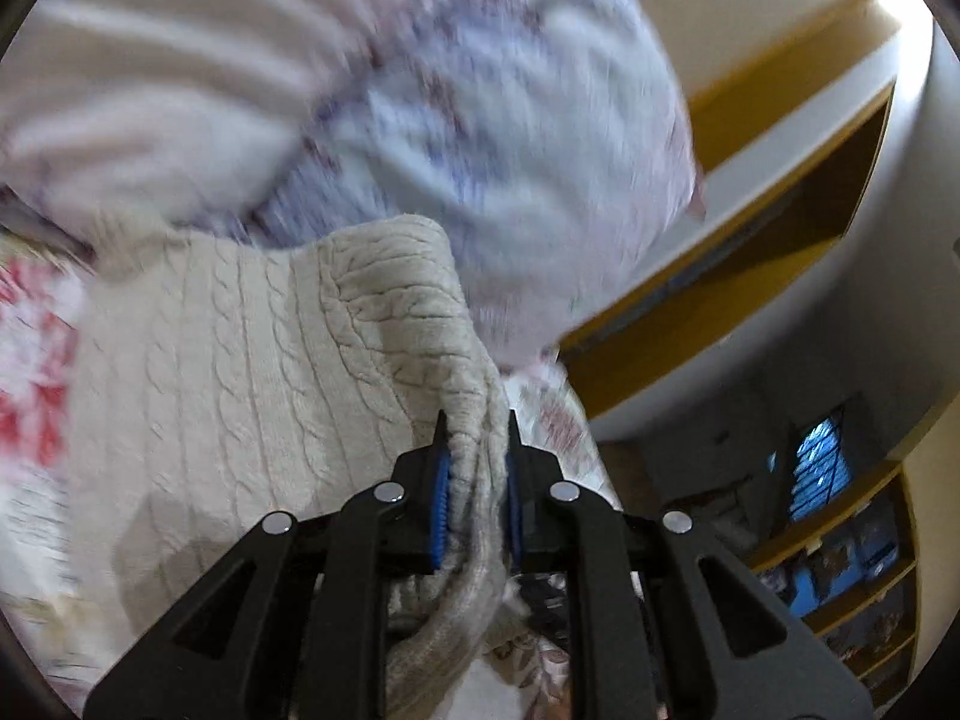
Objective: Fold small clothes
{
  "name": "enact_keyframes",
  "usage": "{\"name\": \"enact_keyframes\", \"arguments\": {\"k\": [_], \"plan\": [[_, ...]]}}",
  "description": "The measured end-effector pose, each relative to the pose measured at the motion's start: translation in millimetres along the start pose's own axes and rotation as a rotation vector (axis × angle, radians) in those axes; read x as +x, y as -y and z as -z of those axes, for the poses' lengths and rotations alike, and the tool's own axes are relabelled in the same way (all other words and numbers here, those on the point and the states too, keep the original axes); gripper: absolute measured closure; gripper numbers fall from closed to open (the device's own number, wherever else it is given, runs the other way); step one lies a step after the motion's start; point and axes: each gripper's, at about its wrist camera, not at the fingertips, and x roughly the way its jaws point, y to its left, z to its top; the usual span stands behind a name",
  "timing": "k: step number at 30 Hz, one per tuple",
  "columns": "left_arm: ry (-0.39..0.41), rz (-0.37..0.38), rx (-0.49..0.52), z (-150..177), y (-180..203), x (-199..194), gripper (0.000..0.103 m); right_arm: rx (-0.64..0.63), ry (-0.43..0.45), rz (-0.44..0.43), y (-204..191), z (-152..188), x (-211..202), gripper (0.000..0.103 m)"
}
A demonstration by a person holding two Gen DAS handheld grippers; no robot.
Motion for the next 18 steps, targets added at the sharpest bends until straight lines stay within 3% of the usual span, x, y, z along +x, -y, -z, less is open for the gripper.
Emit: {"name": "enact_keyframes", "arguments": {"k": [3, 5, 8, 10, 12, 14, 18], "plan": [[-0.118, 0.024, -0.043, 19, -4, 43, 0.086, 0.074, 0.007, -0.006, 22, -2, -9, 0.054], [-0.182, 0.103, -0.074, 29, -4, 53, 0.083, 0.098, 0.012, -0.019, 29, -4, -14, 0.054], [-0.151, 0.15, -0.032, 28, 3, 29, 0.045, 0.141, 0.006, -0.095, 38, -10, -20, 0.054], [-0.098, 0.144, 0.003, 24, 5, 7, 0.037, 0.191, -0.021, -0.194, 41, -16, -19, 0.052], [-0.026, 0.058, 0.039, 19, -1, -21, 0.03, 0.231, -0.074, -0.285, 40, -22, -9, 0.042], [0.04, -0.073, 0.035, 14, -18, -46, 0.029, 0.273, -0.146, -0.367, 37, -28, 6, 0.042], [0.064, -0.296, -0.012, 8, -56, -61, 0.03, 0.323, -0.243, -0.435, 24, -32, 30, 0.042]]}}
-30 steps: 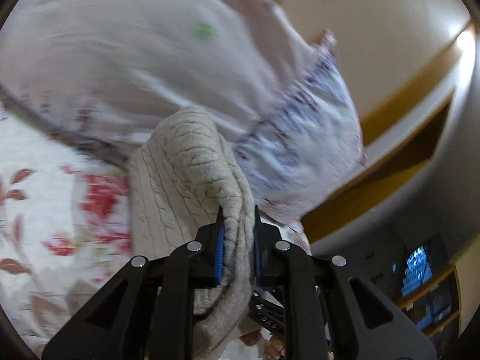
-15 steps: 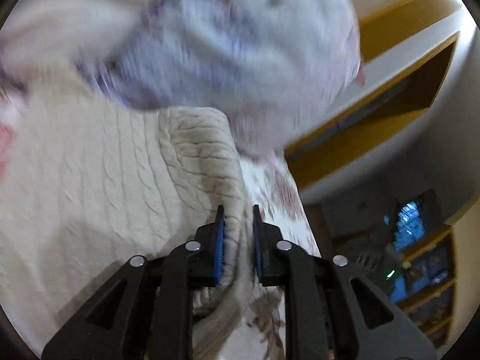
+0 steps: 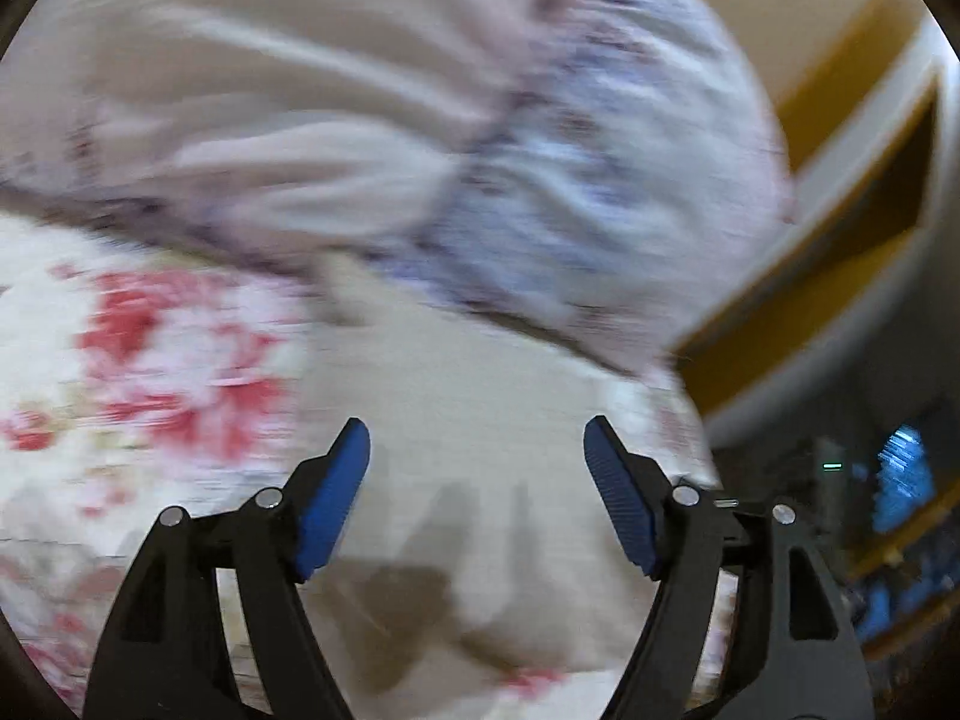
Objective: Fold small clothes
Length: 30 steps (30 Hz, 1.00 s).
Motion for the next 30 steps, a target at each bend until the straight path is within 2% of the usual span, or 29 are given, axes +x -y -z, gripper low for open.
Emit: {"name": "enact_keyframes", "arguments": {"k": [4, 6, 8, 10, 12, 17, 20, 24, 26, 30], "plan": [[-0.086, -0.058, -0.028, 2, -18, 28, 0.03, 0.014, -0.056, 0.018, -1, -4, 23, 0.044], [-0.11, -0.043, -0.028, 6, -18, 37, 0.03, 0.016, -0.063, 0.018, -3, -6, 32, 0.054], [-0.129, -0.013, -0.031, 6, -17, 43, 0.03, 0.028, -0.055, 0.015, -3, -8, 40, 0.056], [-0.142, 0.003, -0.025, 6, -15, 48, 0.03, 0.032, -0.049, 0.022, -1, -11, 46, 0.063], [-0.145, 0.007, -0.021, 7, -12, 50, 0.03, -0.001, -0.027, 0.031, -5, -13, 50, 0.085], [-0.129, 0.022, -0.02, 9, -9, 39, 0.027, -0.19, 0.135, 0.037, -38, -13, 19, 0.088], [-0.124, 0.04, 0.001, 11, -2, 36, 0.027, -0.298, 0.249, 0.103, -53, -6, -11, 0.088], [-0.133, 0.038, 0.051, 16, 11, 40, 0.027, -0.275, 0.26, 0.205, -33, -8, -22, 0.088], [-0.143, 0.045, 0.066, 20, 15, 42, 0.027, -0.252, 0.245, 0.216, -20, -7, -27, 0.088], [-0.157, 0.049, 0.094, 24, 21, 48, 0.027, -0.286, 0.278, 0.204, -23, -4, -32, 0.088]]}}
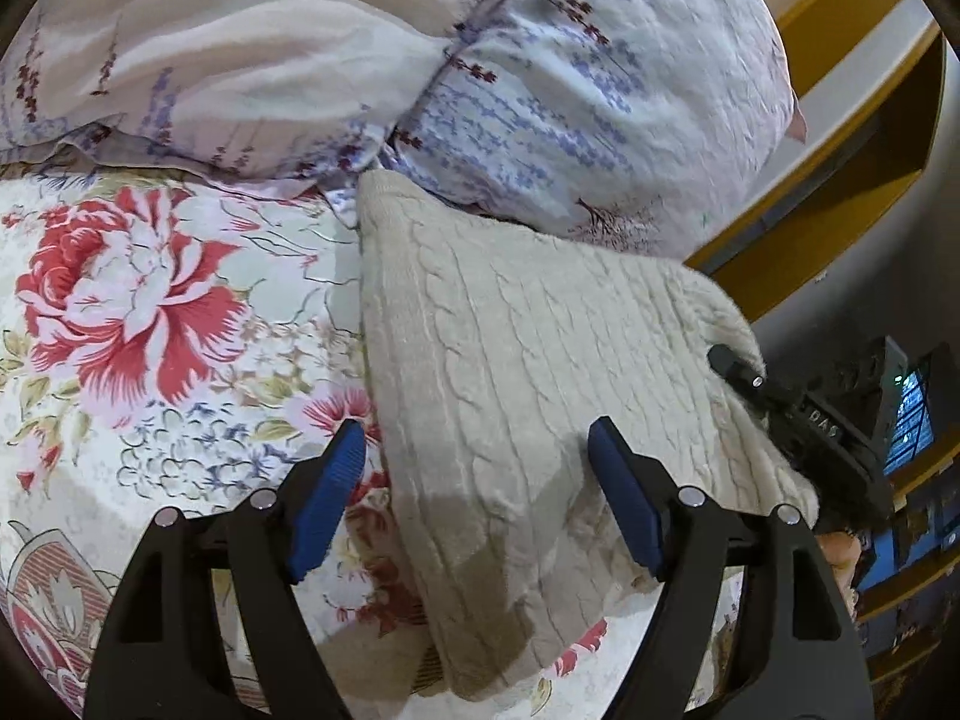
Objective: Fold small clothes
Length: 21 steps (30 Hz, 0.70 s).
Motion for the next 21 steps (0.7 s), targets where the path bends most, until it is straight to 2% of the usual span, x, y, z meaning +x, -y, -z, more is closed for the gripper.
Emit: {"name": "enact_keyframes", "arguments": {"k": [3, 5, 6, 8, 10, 12, 15, 18, 21], "plan": [[-0.004, 0.002, 0.016, 1, 1, 2, 0.027, -0.028, 0.035, 0.019, 5, 2, -7, 0.088], [-0.013, 0.004, 0.025, 2, 2, 4, 0.027, -0.007, -0.009, 0.084, 18, 4, 5, 0.088], [-0.018, 0.008, 0.028, 3, 3, 5, 0.027, 0.033, -0.066, 0.131, 32, 8, 18, 0.088], [-0.029, 0.015, 0.038, 4, 5, 5, 0.027, 0.094, -0.106, 0.137, 47, 14, 28, 0.086], [-0.035, 0.017, 0.048, 6, 6, 2, 0.027, 0.124, -0.102, 0.133, 51, 15, 23, 0.082], [-0.045, 0.028, 0.041, 6, 4, -2, 0.027, 0.141, -0.075, 0.16, 52, 12, 8, 0.07], [-0.071, 0.077, -0.003, 9, -4, -10, 0.028, 0.184, -0.037, 0.117, 57, 11, -19, 0.058], [-0.086, 0.103, -0.029, 14, -9, -17, 0.028, 0.211, -0.013, 0.04, 58, 16, -46, 0.058], [-0.098, 0.128, -0.051, 22, -11, -22, 0.029, 0.187, -0.025, -0.018, 47, 25, -63, 0.058]]}}
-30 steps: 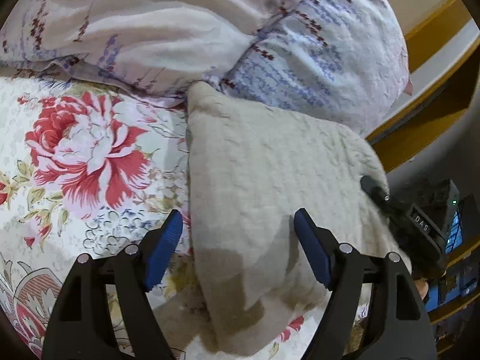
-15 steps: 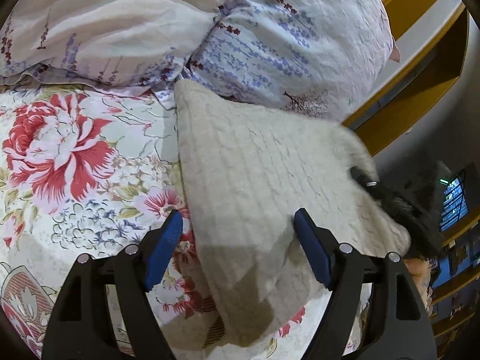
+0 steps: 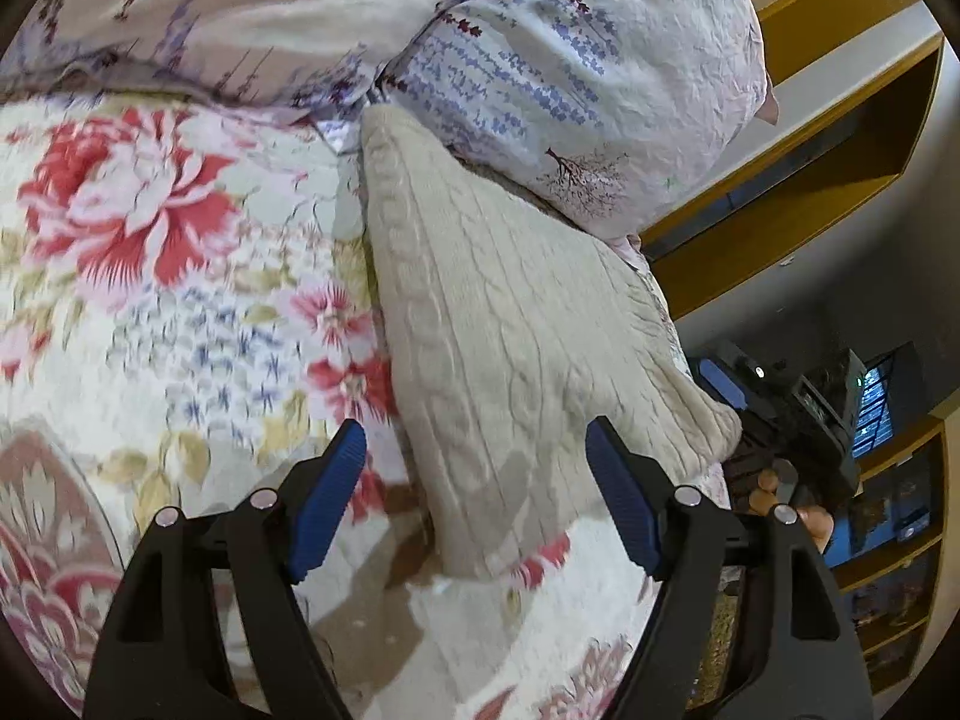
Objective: Fold small clothes
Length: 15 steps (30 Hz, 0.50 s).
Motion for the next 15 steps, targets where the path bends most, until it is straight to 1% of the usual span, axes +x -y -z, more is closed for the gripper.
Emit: {"name": "enact_keyframes", "arguments": {"k": [4, 8, 13, 14, 15], "plan": [[-0.012, 0.022, -0.017, 8, 1, -1, 0.032, -0.038, -0.044, -0.015, -8, 17, -6, 0.058], [-0.026, 0.012, -0.026, 15, 2, 2, 0.035, -0.048, -0.055, -0.049, -13, 27, -10, 0.058], [-0.043, -0.002, -0.038, 21, 1, 7, 0.04, -0.058, -0.073, -0.05, -17, 31, -7, 0.058], [-0.047, -0.006, -0.035, 22, 2, 8, 0.044, -0.06, -0.077, -0.049, -17, 32, -5, 0.059], [-0.051, -0.011, -0.032, 23, 3, 10, 0.05, -0.064, -0.085, -0.042, -17, 33, -2, 0.064]]}}
